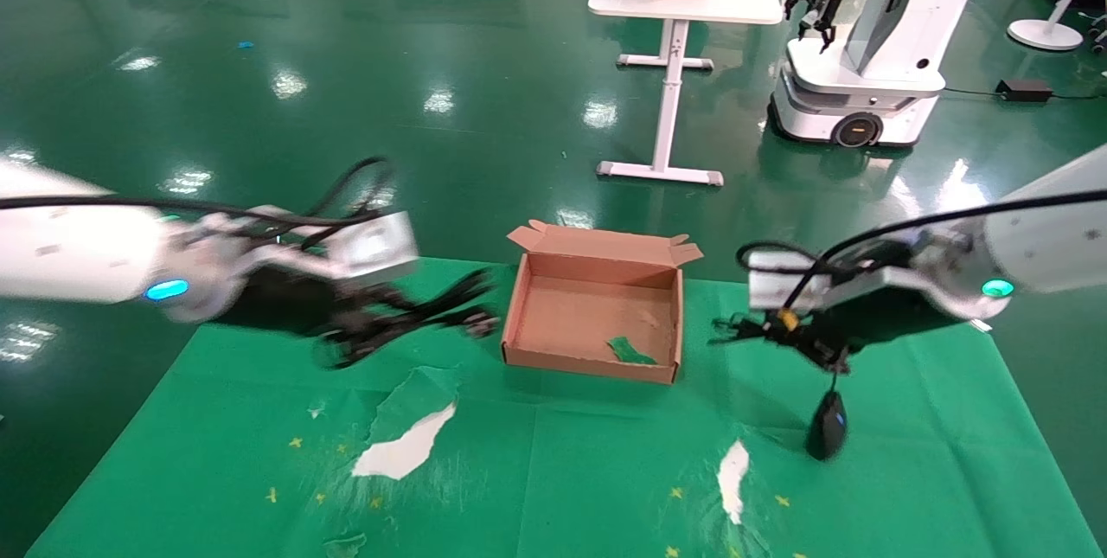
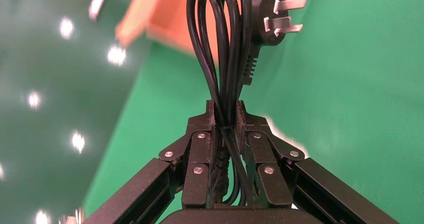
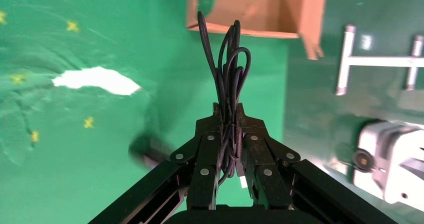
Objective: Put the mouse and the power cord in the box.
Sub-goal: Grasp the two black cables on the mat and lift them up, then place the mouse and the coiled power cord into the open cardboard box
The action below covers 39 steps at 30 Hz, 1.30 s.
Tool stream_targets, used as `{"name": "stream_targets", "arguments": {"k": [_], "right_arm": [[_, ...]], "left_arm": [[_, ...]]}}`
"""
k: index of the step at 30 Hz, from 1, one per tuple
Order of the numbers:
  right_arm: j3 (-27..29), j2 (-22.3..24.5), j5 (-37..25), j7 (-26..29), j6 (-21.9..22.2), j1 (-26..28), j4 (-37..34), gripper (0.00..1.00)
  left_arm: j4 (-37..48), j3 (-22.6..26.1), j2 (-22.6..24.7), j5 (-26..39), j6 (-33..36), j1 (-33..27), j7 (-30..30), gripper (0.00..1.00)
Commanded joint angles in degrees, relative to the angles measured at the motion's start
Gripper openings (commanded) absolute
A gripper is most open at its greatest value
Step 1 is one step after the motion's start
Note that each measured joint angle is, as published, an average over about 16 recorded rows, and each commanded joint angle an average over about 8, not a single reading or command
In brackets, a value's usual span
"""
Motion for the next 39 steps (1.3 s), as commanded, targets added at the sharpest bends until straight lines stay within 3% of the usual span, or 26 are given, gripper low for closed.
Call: {"name": "stream_targets", "arguments": {"k": [1,9,16,24,32,39], "right_arm": [[0.1,0.7,-0.9,1.5,-0.2,0.7,2.2,0.00],[0.3,3.4,-2.7,8.6,-4.5,2.3,11.7,0.00],[-0.1,6.2,-3.0,13.8,-7.8,3.4,18.5,0.00],[-2.5,8.0,-0.7,14.9,-7.9,5.5,19.3,0.00],[-3.5,8.6,1.4,13.9,-6.0,6.0,19.3,0.00],[-3.6,8.5,2.0,12.6,-4.6,6.2,19.0,0.00]], "left_arm": [[-0.8,-0.5,1.6,-1.1,-0.4,-0.7,-0.6,0.00],[-0.2,6.3,13.9,12.1,-16.4,4.0,-3.8,0.00],[1.2,19.7,16.4,21.3,-33.0,6.9,-8.5,0.00],[3.2,31.5,16.6,22.4,-41.9,4.4,-17.2,0.98],[3.8,38.3,16.5,21.8,-44.3,1.9,-23.1,1.00],[6.9,41.0,16.2,21.4,-45.2,0.3,-27.6,1.00]]}}
